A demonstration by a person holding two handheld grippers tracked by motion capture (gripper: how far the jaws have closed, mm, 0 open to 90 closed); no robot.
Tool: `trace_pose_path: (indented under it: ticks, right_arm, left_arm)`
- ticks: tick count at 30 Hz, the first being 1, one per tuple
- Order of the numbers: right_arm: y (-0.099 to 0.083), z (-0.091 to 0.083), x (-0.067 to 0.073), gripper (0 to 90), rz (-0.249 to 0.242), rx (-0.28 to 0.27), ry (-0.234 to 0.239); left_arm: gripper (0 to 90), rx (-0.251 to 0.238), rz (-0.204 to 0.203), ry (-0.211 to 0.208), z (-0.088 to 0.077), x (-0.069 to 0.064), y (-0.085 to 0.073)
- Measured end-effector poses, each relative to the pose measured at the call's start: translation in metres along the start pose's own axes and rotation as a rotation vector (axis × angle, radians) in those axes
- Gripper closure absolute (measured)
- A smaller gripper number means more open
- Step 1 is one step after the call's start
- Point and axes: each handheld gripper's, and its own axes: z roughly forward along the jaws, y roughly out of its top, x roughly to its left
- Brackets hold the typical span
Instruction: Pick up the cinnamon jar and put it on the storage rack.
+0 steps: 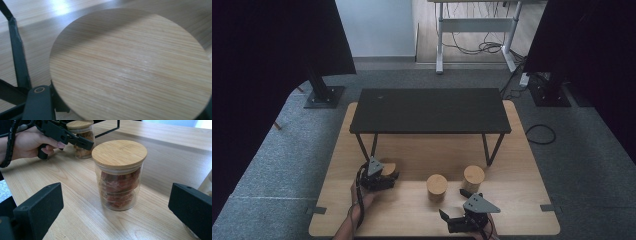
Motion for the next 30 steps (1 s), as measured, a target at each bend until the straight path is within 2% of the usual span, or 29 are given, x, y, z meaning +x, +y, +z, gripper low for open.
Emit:
trace_pose_path:
  ticks: [7, 10, 19, 30]
  right_arm:
    - [-0.001, -0.001, 0.000, 0.0, 0.003, -0.005, -0.003]
    - [-0.001, -0.001, 0.000, 0.0, 0.003, -0.005, -0.003]
    - [-0.001, -0.001, 0.000, 0.0, 0.002, -0.004, -0.002]
    - [-0.001, -0.001, 0.000, 0.0, 0.003, -0.006, -0.002]
  left_arm:
    - [25.3, 0.002, -0.011, -0.008, 0.000, 0.002, 0.001]
    - [25.4, 0.003, -0.003, 0.003, 0.000, 0.002, 0.000]
    - [25.4, 0.013, 0.011, 0.001, -0.002, 0.002, 0.002]
    - [25.4, -0.019, -0.010, -0.011, -0.013, 0.006, 0.004]
